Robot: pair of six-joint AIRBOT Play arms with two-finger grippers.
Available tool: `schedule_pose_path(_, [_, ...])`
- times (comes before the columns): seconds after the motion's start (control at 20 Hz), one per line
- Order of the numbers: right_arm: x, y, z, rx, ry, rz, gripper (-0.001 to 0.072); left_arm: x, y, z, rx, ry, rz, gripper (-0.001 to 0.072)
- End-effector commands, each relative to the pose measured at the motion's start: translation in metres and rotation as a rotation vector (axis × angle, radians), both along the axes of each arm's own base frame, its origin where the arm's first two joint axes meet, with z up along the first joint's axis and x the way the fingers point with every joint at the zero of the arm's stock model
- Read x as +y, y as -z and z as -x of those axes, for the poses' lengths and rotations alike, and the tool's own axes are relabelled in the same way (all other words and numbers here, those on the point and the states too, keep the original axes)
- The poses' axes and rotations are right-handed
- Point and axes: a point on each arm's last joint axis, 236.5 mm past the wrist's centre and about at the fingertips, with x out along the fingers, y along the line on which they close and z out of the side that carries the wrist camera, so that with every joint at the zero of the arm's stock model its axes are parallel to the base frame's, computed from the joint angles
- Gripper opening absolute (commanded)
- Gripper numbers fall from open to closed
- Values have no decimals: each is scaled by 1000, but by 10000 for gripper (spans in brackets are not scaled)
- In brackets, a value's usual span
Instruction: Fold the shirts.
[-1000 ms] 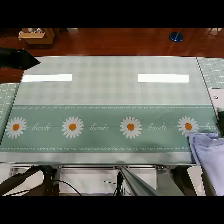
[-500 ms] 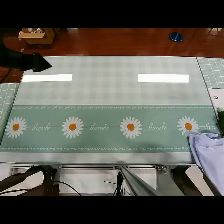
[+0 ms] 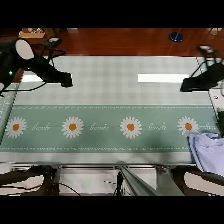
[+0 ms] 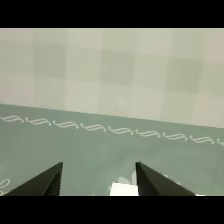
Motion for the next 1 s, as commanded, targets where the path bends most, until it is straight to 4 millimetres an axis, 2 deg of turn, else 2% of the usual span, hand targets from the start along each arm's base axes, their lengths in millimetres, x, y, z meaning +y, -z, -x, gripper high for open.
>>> schedule_pose_path(0.0, [25, 24, 7, 109, -63, 66, 538, 7, 17, 11, 81, -53, -68, 717])
schedule_pose_path(0.95, [27, 23, 4, 96, -61, 53, 538, 7, 21, 13, 96, -52, -71, 716])
